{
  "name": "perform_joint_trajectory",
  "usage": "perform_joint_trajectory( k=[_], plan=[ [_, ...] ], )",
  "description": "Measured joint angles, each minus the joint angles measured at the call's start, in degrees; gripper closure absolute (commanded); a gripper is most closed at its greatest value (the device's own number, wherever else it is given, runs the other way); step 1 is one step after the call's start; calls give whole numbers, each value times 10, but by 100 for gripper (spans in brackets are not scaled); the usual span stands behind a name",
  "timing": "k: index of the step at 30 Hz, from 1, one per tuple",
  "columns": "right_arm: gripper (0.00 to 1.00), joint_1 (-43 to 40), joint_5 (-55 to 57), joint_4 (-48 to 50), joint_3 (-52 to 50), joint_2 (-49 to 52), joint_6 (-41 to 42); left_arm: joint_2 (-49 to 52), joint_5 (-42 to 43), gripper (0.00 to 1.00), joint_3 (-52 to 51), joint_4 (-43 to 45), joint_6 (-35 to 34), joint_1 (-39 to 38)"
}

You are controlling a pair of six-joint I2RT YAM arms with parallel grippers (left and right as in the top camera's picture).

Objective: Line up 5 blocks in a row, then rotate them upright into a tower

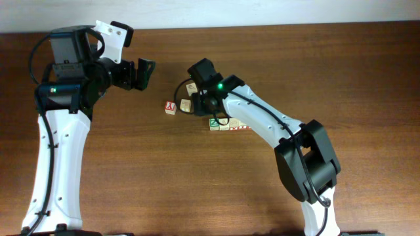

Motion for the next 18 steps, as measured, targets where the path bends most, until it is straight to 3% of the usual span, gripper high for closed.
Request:
perform_joint_trajectory(
  k=[7, 11, 18],
  plan=[
    [86, -5, 11, -7, 0, 6, 6, 0, 0, 1, 0, 0, 0, 0],
    [95, -5, 11, -16, 0, 28, 17, 0, 0, 1, 0, 0, 0, 0],
    [96, -5, 11, -20, 0, 33, 21, 0, 0, 1, 0, 0, 0, 0]
  ],
)
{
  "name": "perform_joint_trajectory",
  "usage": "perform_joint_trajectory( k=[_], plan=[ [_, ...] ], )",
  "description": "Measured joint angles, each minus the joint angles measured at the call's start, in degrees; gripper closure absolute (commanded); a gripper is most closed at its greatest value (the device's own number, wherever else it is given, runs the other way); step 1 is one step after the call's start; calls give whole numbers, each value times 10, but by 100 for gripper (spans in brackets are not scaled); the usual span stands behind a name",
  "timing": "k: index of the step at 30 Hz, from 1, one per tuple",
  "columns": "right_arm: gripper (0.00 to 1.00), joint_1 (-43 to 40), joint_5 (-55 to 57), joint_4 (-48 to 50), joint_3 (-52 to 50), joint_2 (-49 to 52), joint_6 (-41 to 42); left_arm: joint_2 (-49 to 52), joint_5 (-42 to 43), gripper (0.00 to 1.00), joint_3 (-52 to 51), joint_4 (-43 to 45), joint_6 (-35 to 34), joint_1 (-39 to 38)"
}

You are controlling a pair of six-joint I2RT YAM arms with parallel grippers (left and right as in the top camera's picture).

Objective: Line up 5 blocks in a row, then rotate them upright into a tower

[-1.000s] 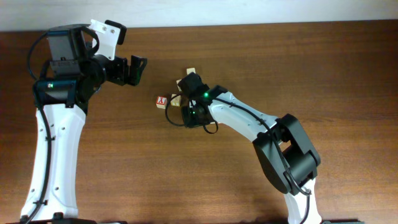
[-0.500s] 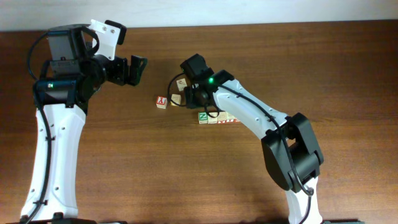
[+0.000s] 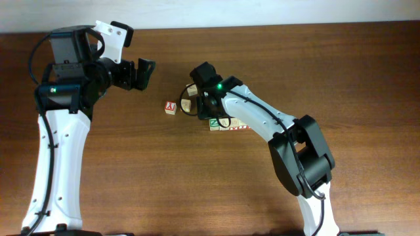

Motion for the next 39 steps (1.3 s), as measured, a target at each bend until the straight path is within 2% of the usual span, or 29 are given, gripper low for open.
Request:
perform_joint_trajectory(
  k=[30, 34, 39],
  plan=[
    [96, 1, 0, -40, 0, 0, 17, 0, 0, 1, 0, 0, 0, 0],
    [86, 1, 2, -40, 0, 0, 17, 0, 0, 1, 0, 0, 0, 0],
    [85, -9, 4, -45, 14, -4, 15, 0, 0, 1, 0, 0, 0, 0]
  ],
)
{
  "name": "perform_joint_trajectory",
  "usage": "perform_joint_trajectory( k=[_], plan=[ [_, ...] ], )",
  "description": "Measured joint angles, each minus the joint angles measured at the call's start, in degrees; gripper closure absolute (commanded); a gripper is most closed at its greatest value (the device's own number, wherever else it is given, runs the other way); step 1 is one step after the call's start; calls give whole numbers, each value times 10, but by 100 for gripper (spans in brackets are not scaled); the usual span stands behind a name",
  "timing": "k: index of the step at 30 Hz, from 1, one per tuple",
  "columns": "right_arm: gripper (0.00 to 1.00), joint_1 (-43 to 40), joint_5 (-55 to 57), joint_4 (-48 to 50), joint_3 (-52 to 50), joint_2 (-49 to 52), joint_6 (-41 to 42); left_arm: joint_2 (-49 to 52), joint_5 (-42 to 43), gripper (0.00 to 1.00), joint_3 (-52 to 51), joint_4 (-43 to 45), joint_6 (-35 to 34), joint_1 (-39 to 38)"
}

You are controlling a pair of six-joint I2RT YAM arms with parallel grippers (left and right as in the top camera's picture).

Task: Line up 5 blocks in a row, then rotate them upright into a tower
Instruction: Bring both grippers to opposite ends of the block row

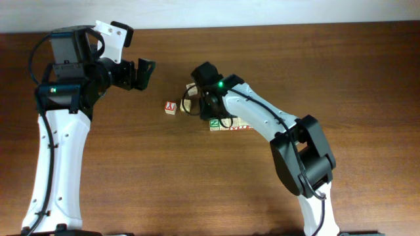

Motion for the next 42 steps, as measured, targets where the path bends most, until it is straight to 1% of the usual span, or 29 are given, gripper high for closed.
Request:
perform_joint_trajectory(
  k=[3, 6, 8, 11, 14, 16, 19, 24, 27, 28, 29, 30, 31, 33, 37, 40, 42],
  plan=[
    [85, -28, -3, -35, 1, -56, -6, 0, 0, 1, 0, 0, 0, 0],
    [85, -88, -4, -108, 14, -158, -23, 0, 0, 1, 0, 0, 0, 0],
    [85, -123, -16, -147, 21, -187, -48, 0, 0, 1, 0, 0, 0, 0],
    [85, -189, -62, -160, 10, -191, -98, 0, 0, 1, 0, 0, 0, 0],
    [85, -268, -137, -155, -42, -185, -165, 0, 0, 1, 0, 0, 0, 0],
    [85, -304, -172, -133, -68, -183, -189, 0, 0, 1, 0, 0, 0, 0],
    [85, -358, -236, -71, -145, -183, -222, 0, 0, 1, 0, 0, 0, 0],
    [85, -358, -290, 32, -264, -182, -230, 0, 0, 1, 0, 0, 0, 0],
    [85, -358, -310, 55, -281, -182, -230, 0, 14, 1, 0, -12, -1, 0],
    [85, -358, -315, 61, -282, -182, -230, 0, 35, 0, 0, -12, -5, 0],
    [85, -358, -316, 65, -282, -182, -229, 0, 49, 13, 0, -12, -7, 0],
    [85, -358, -316, 68, -282, -182, -229, 0, 63, 66, 0, -12, -13, -1],
    [85, -358, -316, 70, -282, -182, -228, 2, 70, 100, 0, -16, -20, -4],
    [86, -358, -317, 80, -282, -182, -225, 17, 75, 100, 0, -29, -46, -24],
    [86, -357, -319, 96, -282, -181, -207, 129, 15, 100, 0, -37, -176, -110],
    [86, -347, -319, 103, -282, -162, -199, 192, 0, 100, -1, -41, -237, -146],
    [89, -338, -319, 108, -282, -146, -195, 231, -2, 100, -1, -62, -261, -163]
  ],
)
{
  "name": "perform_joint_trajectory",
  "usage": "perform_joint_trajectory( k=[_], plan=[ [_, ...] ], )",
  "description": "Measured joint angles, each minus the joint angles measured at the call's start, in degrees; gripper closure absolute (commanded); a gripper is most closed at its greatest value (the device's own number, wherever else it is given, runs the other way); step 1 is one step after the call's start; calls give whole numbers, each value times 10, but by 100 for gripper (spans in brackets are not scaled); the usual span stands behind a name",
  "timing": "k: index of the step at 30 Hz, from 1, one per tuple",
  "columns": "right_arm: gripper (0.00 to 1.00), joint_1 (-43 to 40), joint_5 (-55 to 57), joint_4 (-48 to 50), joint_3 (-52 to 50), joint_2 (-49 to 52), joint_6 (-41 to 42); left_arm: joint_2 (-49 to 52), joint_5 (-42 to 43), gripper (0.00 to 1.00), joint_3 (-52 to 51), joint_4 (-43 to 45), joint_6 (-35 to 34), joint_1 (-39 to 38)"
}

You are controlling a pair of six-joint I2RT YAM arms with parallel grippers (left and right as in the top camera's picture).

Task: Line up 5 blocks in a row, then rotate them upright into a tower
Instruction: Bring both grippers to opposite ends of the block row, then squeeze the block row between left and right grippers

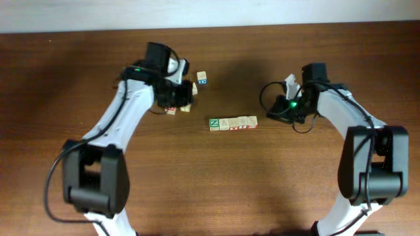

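Observation:
A row of several letter blocks point(233, 123) lies mid-table, a green Z block point(214, 123) at its left end. A block with a blue mark point(202, 78) sits alone further back. My left gripper point(177, 99) hangs over a small cluster: a red-lettered block point(171, 111) and a plain wooden block point(186, 107) show at its near side. Its fingers are hidden by the wrist, so open or shut is unclear. My right gripper point(274, 113) is off to the right of the row, with no block seen in it.
The left arm's base point(92, 183) stands at the front left and the right arm's base point(371, 177) at the front right. A black cable point(266, 98) loops beside the right wrist. The brown table point(210, 183) fills the view.
My right gripper has left the block cluster and now sits right of the row. My left arm has come down from the back left onto the cluster. A blue-marked block now shows behind.
My right gripper stayed low over the blocks just left of the row through all three earlier moments, shifting slightly, while the left arm stayed raised at the back left. Now the arms have swapped: left over the cluster, right withdrawn.

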Motion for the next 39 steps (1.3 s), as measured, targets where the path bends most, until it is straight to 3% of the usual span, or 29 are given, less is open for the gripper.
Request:
perform_joint_trajectory(
  k=[12, 25, 33, 39],
  plan=[
    [93, 39, 18, 42, -1, 27, 20, 29, 1, 100, -106, 57, -29, -37],
    [95, 86, 24, 24, -1, 27, 39, 29, -24, 100, -116, 84, -32, -49],
    [94, 85, 24, 24, -1, 27, 45, 29, -35, 100, -116, 89, 37, -49],
    [94, 85, 24, 24, -1, 27, 45, 29, -16, 100, -116, 95, 44, -49]
  ],
)
